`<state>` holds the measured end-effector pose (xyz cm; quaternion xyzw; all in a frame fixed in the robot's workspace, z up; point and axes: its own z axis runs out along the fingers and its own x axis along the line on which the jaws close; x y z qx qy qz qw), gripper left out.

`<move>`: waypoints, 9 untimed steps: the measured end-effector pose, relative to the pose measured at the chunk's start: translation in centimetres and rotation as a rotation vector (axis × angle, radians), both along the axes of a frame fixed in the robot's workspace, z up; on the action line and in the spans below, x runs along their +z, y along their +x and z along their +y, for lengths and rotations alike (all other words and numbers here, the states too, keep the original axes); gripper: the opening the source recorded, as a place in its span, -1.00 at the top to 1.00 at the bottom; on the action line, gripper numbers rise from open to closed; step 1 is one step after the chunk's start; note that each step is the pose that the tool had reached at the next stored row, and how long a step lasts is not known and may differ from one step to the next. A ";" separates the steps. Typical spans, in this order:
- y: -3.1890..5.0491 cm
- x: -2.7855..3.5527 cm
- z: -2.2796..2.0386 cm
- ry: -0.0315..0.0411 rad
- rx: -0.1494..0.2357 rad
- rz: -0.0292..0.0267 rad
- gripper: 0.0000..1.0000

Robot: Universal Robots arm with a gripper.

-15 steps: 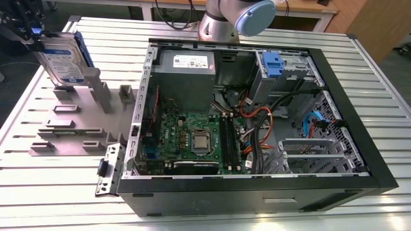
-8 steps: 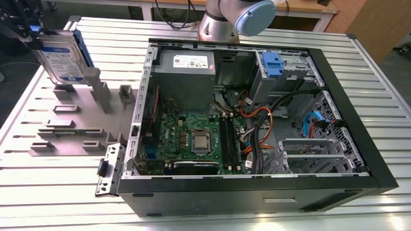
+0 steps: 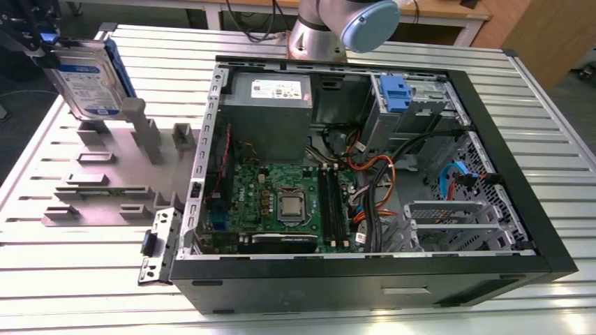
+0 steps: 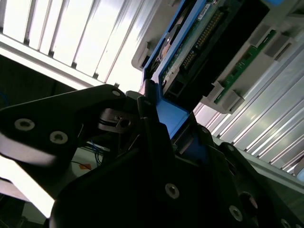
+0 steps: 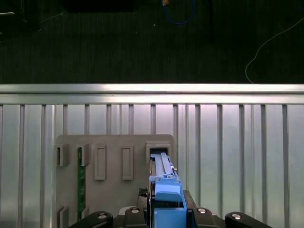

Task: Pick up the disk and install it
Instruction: 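Pick up the disk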

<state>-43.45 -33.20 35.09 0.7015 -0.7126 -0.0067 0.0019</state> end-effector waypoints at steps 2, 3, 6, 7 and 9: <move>0.00 0.15 0.00 -0.0001 0.000 0.0001 0.27; 0.00 0.23 0.00 -0.0001 0.000 0.0001 0.27; 0.00 0.45 0.00 -0.0001 0.000 0.0001 0.27; 0.00 0.51 0.00 0.0000 0.000 0.0001 0.27; 0.00 0.63 0.00 0.0000 0.000 0.0000 0.27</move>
